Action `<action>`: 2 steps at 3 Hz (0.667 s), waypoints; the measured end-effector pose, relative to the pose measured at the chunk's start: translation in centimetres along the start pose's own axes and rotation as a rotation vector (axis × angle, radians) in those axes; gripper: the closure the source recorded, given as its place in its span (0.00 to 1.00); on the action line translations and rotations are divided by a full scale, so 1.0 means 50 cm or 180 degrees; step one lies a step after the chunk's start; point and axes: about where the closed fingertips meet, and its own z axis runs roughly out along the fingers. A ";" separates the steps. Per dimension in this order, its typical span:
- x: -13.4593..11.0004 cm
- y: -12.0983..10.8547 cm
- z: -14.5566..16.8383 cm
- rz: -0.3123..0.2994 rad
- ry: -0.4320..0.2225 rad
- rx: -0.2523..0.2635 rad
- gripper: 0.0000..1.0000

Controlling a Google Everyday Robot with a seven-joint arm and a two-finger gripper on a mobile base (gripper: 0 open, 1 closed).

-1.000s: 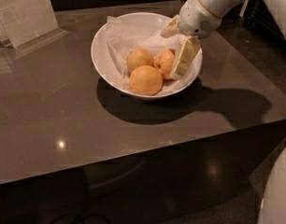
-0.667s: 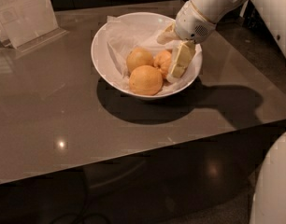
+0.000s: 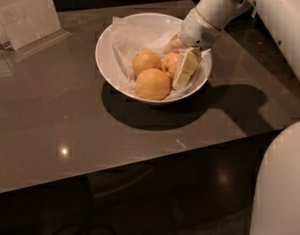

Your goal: Pick orange from white bowl

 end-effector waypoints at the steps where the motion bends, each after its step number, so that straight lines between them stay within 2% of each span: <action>1: 0.013 -0.004 0.011 0.0040 0.0047 -0.0052 0.18; 2: 0.032 -0.002 0.019 0.0111 0.0107 -0.0105 0.19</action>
Offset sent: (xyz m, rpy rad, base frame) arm -0.0098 -0.0248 -0.0224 -0.0826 0.1046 -0.0093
